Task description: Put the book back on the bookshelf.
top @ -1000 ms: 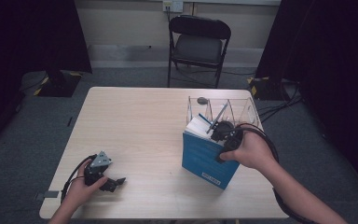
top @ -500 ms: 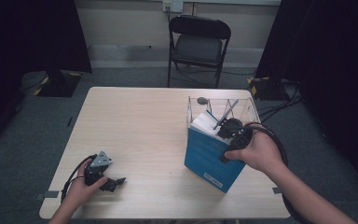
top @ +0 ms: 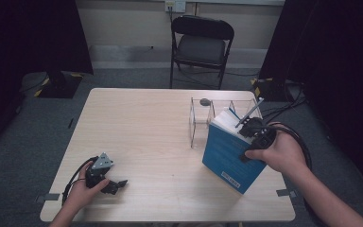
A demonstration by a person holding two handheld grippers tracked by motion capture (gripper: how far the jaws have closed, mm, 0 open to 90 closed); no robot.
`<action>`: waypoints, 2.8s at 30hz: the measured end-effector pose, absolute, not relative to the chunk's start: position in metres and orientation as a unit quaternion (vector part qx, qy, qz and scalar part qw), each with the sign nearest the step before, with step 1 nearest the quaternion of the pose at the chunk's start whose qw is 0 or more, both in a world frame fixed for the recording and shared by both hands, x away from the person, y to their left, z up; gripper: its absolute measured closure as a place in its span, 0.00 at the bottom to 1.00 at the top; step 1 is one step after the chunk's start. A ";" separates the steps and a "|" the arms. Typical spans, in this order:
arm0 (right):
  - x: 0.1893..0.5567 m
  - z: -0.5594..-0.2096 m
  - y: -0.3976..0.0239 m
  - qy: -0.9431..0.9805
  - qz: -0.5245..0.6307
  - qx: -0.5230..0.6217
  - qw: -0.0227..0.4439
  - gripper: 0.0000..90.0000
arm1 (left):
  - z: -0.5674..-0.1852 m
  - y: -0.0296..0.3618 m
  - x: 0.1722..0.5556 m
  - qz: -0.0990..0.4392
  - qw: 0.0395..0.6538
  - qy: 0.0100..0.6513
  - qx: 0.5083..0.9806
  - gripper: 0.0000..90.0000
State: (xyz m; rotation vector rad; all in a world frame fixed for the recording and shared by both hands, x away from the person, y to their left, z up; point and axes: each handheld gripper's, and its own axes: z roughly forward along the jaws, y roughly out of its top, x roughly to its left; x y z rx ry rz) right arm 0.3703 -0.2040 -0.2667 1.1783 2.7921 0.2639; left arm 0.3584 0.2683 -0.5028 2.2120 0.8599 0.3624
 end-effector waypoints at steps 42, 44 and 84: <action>0.394 -0.271 -0.284 0.866 0.096 0.487 0.055 0.69 | -0.503 0.268 0.358 0.139 0.363 0.335 0.858 0.00; 0.396 -0.270 -0.285 0.865 0.093 0.489 0.057 0.69 | -0.503 0.268 0.358 0.140 0.363 0.335 0.858 0.00; 0.430 -0.269 -0.296 0.847 0.056 0.524 0.071 0.69 | -0.502 0.268 0.358 0.138 0.357 0.336 0.861 0.00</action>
